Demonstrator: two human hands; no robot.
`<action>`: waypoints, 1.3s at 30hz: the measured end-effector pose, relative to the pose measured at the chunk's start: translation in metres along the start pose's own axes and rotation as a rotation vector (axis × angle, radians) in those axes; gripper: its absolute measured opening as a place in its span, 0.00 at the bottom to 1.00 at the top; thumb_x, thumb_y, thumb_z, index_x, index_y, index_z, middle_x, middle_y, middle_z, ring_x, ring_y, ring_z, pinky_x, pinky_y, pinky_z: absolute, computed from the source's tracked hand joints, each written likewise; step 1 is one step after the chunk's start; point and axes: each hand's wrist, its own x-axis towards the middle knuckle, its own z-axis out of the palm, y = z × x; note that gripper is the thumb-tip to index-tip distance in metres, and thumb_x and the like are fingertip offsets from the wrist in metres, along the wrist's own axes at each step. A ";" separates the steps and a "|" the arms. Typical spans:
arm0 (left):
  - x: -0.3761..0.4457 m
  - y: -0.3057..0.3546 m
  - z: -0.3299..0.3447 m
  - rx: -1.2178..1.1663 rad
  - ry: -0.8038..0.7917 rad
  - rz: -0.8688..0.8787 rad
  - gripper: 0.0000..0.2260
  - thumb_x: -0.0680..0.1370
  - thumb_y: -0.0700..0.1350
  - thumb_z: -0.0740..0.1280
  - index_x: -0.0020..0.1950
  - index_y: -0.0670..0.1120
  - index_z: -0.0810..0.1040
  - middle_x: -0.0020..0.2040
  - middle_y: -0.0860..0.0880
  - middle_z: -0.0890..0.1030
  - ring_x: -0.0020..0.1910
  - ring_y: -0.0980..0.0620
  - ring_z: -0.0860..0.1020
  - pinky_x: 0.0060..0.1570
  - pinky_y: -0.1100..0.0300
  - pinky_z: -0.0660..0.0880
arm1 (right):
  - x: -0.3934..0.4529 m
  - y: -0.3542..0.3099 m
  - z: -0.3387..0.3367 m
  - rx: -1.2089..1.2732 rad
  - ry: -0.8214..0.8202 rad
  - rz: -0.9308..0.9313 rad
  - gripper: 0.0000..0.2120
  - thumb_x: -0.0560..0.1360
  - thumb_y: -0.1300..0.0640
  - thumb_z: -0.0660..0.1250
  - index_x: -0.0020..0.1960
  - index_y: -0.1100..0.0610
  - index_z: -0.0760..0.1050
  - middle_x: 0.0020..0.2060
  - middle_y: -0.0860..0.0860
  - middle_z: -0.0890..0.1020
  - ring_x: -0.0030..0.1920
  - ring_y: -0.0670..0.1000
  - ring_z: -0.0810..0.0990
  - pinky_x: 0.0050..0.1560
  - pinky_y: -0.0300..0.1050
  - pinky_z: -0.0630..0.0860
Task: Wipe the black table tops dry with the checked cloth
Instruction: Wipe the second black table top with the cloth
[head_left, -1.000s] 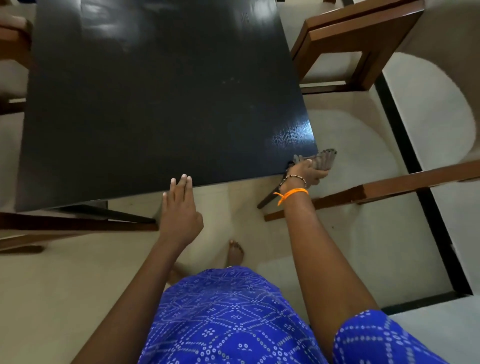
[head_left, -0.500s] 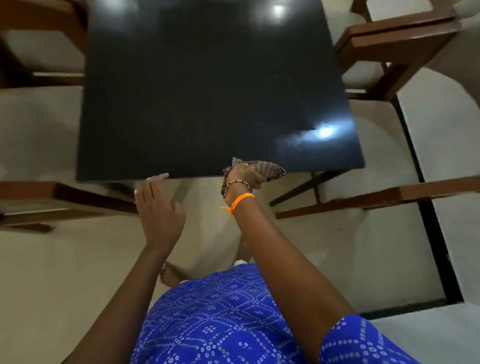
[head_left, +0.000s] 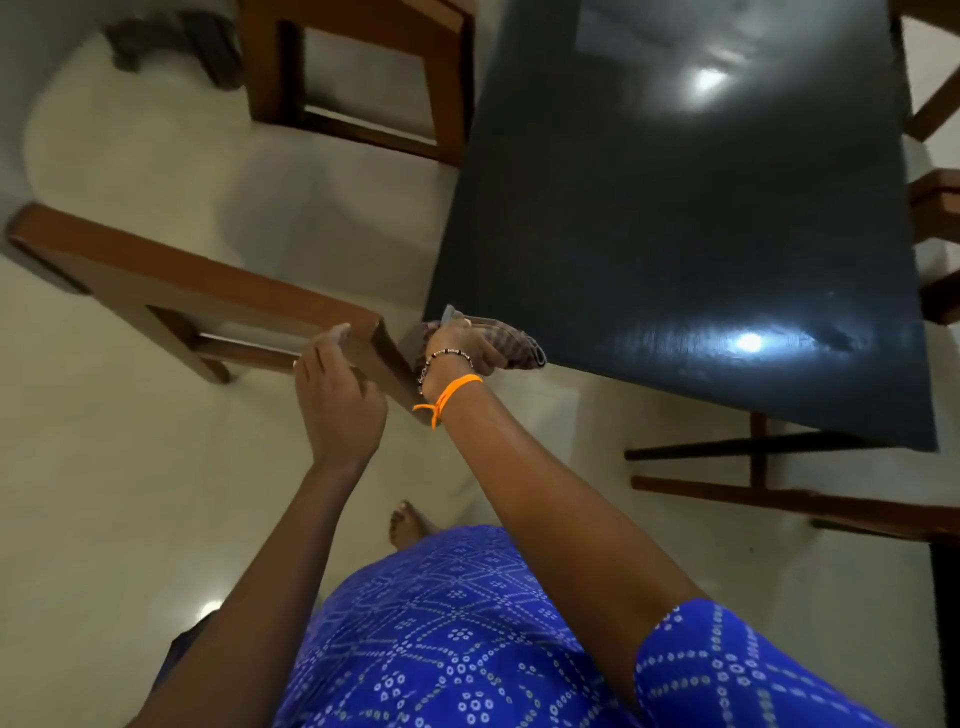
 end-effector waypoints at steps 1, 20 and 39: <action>0.000 -0.006 -0.003 -0.003 0.002 -0.017 0.27 0.65 0.29 0.61 0.65 0.38 0.68 0.61 0.38 0.73 0.63 0.40 0.69 0.64 0.49 0.65 | -0.006 0.003 0.009 -0.066 -0.025 -0.005 0.36 0.80 0.53 0.56 0.73 0.71 0.37 0.71 0.64 0.58 0.69 0.63 0.65 0.66 0.51 0.66; 0.017 -0.024 -0.010 -0.179 -0.123 -0.035 0.26 0.68 0.27 0.58 0.67 0.38 0.67 0.64 0.39 0.71 0.65 0.41 0.67 0.64 0.59 0.62 | -0.014 0.006 -0.042 -1.444 0.021 -1.425 0.32 0.75 0.55 0.62 0.75 0.53 0.54 0.70 0.60 0.65 0.66 0.62 0.66 0.60 0.59 0.67; 0.022 -0.007 -0.011 -0.266 -0.146 -0.064 0.27 0.68 0.29 0.59 0.67 0.43 0.68 0.63 0.45 0.73 0.65 0.50 0.67 0.63 0.69 0.58 | 0.077 -0.096 0.041 -1.978 -0.037 -1.420 0.26 0.79 0.45 0.49 0.68 0.60 0.69 0.71 0.57 0.66 0.75 0.60 0.54 0.75 0.59 0.49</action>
